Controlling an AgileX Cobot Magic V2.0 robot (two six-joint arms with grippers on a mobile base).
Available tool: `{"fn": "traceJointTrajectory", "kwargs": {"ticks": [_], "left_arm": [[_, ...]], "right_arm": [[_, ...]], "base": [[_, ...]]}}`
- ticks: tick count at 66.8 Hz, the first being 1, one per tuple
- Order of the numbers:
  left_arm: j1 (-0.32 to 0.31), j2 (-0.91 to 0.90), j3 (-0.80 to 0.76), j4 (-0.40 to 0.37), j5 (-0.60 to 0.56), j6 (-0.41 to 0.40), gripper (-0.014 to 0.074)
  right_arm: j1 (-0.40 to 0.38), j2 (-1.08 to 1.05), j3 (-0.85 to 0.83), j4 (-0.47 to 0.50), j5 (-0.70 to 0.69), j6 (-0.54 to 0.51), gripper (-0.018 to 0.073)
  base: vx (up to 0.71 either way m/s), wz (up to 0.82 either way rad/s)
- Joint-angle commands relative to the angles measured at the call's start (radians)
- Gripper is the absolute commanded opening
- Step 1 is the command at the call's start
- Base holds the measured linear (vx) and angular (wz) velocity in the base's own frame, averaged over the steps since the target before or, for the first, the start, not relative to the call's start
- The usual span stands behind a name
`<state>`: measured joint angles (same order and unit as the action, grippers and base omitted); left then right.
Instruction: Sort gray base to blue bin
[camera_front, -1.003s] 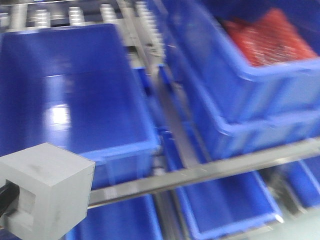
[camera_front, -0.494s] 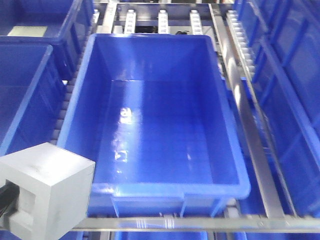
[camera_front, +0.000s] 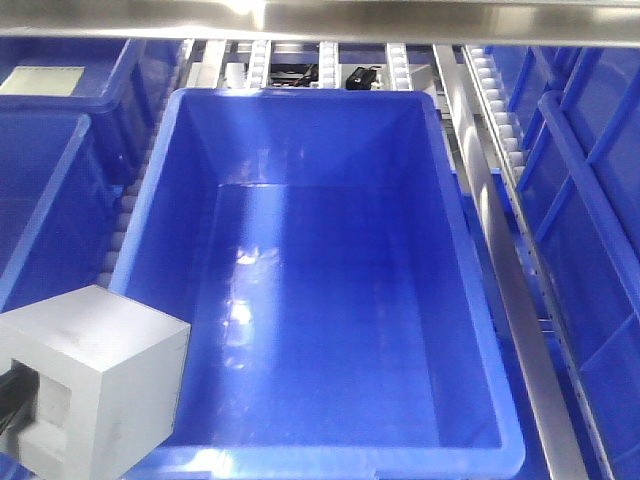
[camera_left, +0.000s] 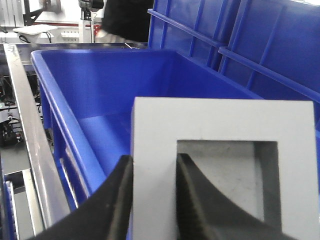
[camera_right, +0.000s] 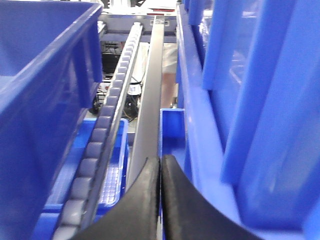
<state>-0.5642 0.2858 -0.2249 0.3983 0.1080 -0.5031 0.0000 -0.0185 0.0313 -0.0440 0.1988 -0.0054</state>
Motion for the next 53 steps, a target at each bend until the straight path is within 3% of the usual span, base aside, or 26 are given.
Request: {"fn": "traceJointTrajectory", "kwargs": {"ticks": [1,53], "left_arm": [[-0.006,0.002,-0.035,-0.001,-0.097,-0.008,-0.0007],[-0.006,0.002,-0.035,-0.001,-0.097,-0.008,-0.0007]], "right_arm": [[-0.005,-0.008,0.006,-0.008,-0.073,-0.007,-0.0005],[-0.005,-0.008,0.006,-0.008,-0.073,-0.007,-0.0005]], "base": [[0.10,-0.09],[0.04,-0.03]]}}
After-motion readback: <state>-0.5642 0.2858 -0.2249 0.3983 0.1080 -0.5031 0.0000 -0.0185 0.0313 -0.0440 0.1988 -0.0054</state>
